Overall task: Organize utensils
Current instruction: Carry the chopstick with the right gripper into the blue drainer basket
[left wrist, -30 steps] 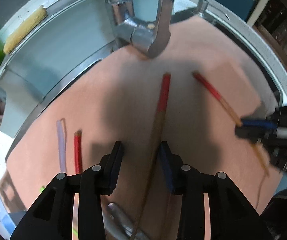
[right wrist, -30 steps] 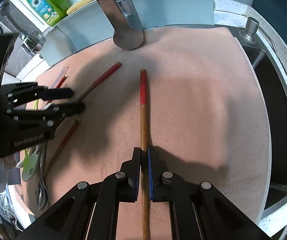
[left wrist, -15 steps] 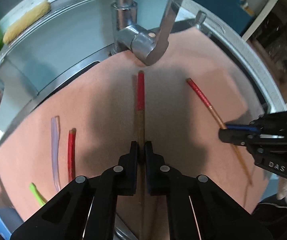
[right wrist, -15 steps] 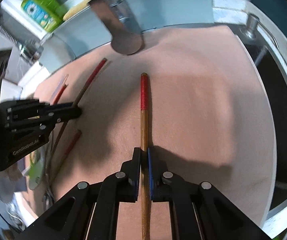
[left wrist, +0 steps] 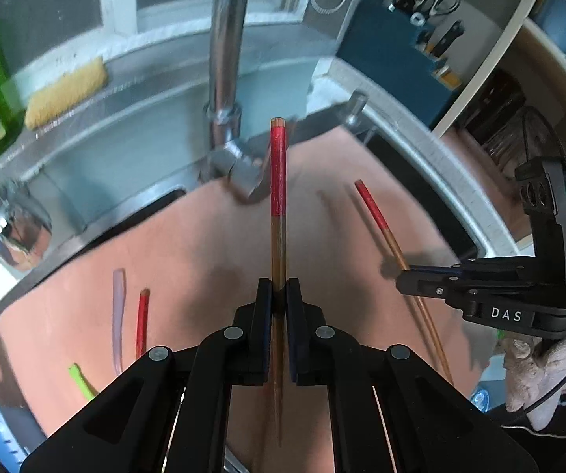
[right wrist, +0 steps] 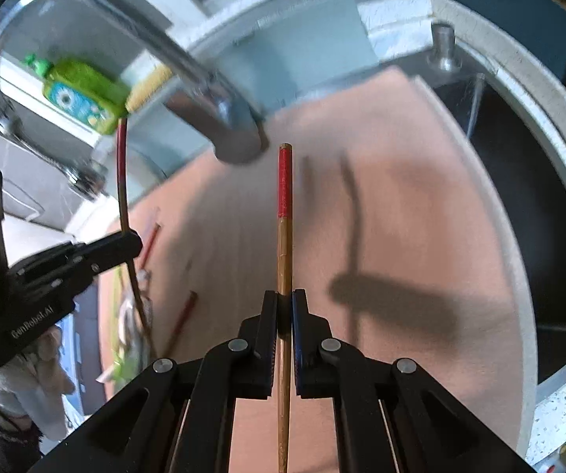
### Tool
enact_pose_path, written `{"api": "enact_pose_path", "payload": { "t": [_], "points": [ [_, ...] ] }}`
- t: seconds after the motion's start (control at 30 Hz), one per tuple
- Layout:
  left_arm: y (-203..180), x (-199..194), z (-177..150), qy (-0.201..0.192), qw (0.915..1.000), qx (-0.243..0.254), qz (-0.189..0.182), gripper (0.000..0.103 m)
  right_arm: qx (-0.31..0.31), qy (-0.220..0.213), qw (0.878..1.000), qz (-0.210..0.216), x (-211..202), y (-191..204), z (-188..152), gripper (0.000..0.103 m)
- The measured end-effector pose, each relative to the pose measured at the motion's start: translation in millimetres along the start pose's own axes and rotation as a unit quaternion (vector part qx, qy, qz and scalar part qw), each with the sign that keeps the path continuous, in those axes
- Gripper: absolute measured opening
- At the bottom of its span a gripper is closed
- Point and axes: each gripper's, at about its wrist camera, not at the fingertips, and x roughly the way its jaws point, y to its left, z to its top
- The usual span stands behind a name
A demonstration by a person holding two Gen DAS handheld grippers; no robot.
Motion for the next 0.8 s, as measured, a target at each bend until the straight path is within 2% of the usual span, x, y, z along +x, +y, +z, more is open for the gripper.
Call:
{"api": "enact_pose_path", "payload": {
  "t": [0.2, 0.4, 0.6, 0.7, 0.8],
  "points": [
    [0.2, -43.7, -2.6, -0.039, 0.9992, 0.002, 0.009, 0.005, -0.033, -0.035, 0.999, 0.022, -22.5, 39.1, 13.4, 0.006],
    [22.7, -97.5, -28.9, -0.069, 0.9967, -0.023, 0.034, 0.005, -0.081, -0.034, 0.994, 0.066, -23.3, 98.7, 7.9, 0.006],
    [66.3, -153.7, -85.8, -0.082, 0.9904, -0.079, 0.079, 0.005, -0.137, -0.007, 0.984, 0.116, -1.8, 179.4, -12.7, 0.006],
    [94.6, -176.9, -120.9, -0.081, 0.9843, -0.116, 0.105, 0.005, -0.159, 0.017, 0.977, 0.140, 16.7, 226.9, -30.8, 0.006],
    [122.6, -195.4, -154.4, -0.085, 0.9772, -0.157, 0.115, 0.005, -0.173, 0.034, 0.971, 0.159, 34.0, 265.6, -46.6, 0.006]
  ]
}}
